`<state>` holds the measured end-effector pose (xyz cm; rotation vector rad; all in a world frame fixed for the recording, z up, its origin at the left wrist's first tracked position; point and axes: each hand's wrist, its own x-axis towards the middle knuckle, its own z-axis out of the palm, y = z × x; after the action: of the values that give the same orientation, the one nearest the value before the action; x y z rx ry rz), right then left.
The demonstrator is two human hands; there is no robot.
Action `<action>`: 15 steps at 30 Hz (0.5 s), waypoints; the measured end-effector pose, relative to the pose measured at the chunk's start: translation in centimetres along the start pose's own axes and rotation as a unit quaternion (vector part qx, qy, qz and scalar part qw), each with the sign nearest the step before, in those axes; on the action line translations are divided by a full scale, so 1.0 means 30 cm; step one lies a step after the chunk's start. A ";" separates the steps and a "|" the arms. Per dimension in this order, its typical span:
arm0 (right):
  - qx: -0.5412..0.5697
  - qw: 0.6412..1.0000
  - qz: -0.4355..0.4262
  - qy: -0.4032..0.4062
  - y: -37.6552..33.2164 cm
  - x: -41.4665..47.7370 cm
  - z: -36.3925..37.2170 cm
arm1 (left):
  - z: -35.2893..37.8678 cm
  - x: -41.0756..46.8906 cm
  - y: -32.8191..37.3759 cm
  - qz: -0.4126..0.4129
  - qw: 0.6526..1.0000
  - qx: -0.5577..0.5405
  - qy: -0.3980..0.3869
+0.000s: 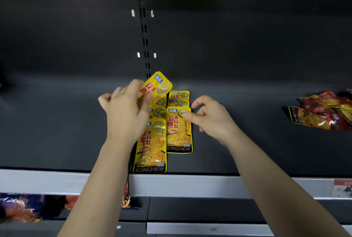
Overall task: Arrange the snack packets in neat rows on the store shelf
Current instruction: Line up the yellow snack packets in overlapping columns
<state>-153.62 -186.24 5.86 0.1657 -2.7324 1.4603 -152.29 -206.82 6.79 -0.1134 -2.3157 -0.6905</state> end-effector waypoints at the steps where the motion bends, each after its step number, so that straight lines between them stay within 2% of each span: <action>1: 0.057 0.998 -0.031 0.000 -0.008 -0.003 -0.006 | -0.006 0.001 0.015 -0.003 0.999 -0.036 -0.008; 3: 0.179 0.980 -0.083 -0.014 -0.031 -0.013 -0.016 | -0.011 -0.004 0.043 -0.013 0.990 -0.133 -0.044; 5: 0.234 0.965 -0.117 -0.030 -0.046 -0.017 -0.016 | -0.012 -0.014 0.066 -0.023 0.972 -0.216 -0.084; 12: 0.254 0.955 -0.141 -0.061 -0.051 -0.020 -0.007 | -0.023 -0.042 0.113 -0.019 0.958 -0.265 -0.111; 15: 0.264 0.952 -0.142 -0.067 -0.055 -0.028 -0.001 | -0.028 -0.052 0.122 0.000 0.960 -0.251 -0.122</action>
<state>-152.59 -187.07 7.17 0.6620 -2.2060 2.1008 -149.62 -203.94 7.92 -0.4520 -2.3127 -1.3178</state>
